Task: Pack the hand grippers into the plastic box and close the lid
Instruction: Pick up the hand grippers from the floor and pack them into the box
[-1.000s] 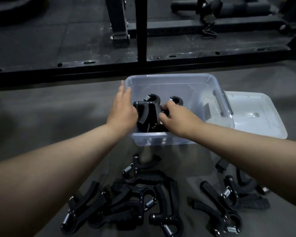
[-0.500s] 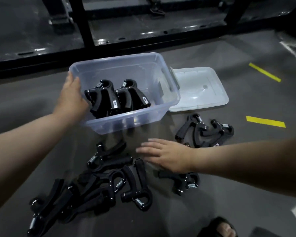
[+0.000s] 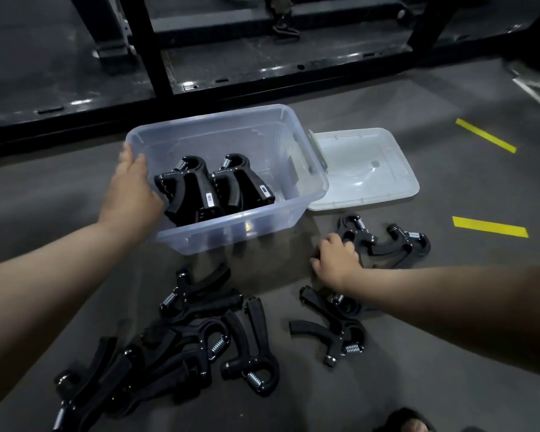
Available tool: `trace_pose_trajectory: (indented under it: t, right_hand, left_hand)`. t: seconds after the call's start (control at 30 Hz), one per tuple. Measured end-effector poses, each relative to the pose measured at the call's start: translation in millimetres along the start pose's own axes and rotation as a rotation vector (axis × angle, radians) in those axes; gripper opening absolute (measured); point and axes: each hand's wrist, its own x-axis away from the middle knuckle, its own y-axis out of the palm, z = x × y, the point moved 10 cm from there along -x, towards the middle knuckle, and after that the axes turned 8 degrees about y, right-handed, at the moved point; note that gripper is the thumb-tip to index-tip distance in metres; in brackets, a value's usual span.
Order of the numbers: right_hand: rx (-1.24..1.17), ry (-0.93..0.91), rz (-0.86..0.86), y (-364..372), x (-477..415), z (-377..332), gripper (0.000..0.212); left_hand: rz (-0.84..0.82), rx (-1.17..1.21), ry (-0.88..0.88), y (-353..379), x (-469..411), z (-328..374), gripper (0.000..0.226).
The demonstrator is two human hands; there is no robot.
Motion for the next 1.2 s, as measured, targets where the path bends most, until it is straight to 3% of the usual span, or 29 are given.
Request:
trace_pose_trajectory:
  t: [0.13,0.3,0.4,0.5,0.63,0.73,0.8,0.87,0.93,1.03,1.1,1.2]
  right_hand:
    - [-0.11,0.052,0.01,-15,2,-6,0.025]
    - [0.111,-0.241,-0.017,0,43,-43,0.058]
    - [0.065,-0.108,-0.006,1,37,-34,0.074]
    - [0.093,-0.041,-0.075,-2,23,-36,0.069]
    - [0.084,-0.24,-0.162,-21,43,-65,0.067]
    - [-0.19,-0.339,-0.377,-31,72,-86,0.057]
    - [-0.586,-0.257,-0.559,-32,81,-94,0.04]
    - [-0.797,-0.139,-0.69,-23,83,-95,0.024]
    - [-0.64,-0.158,-0.643,-12,75,-92,0.016]
    - [-0.267,-0.272,-0.43,-9,53,-83,0.015]
    - [-0.186,-0.314,-0.356,-9,45,-84,0.022]
    - [-0.115,-0.331,-0.377,3,48,-89,0.028]
  left_hand:
    - [0.001,0.018,-0.031,-2,2,1,0.055]
    - [0.001,0.03,-0.047,-3,3,1,0.058]
    - [0.001,0.031,-0.054,-3,3,0,0.06]
    - [0.003,0.038,-0.043,-3,3,0,0.061]
    - [0.012,0.048,-0.031,-3,3,0,0.058]
    - [0.021,0.042,-0.024,-3,2,-1,0.057]
    - [0.02,0.032,-0.02,-3,1,-2,0.057]
    - [0.016,0.03,-0.013,-2,1,-2,0.056]
    - [0.011,0.03,-0.015,0,0,-5,0.056]
    - [0.009,0.036,-0.022,4,-2,-8,0.06]
    - [0.013,0.032,-0.017,3,-3,-7,0.061]
    - [0.014,0.028,-0.018,1,-3,-6,0.059]
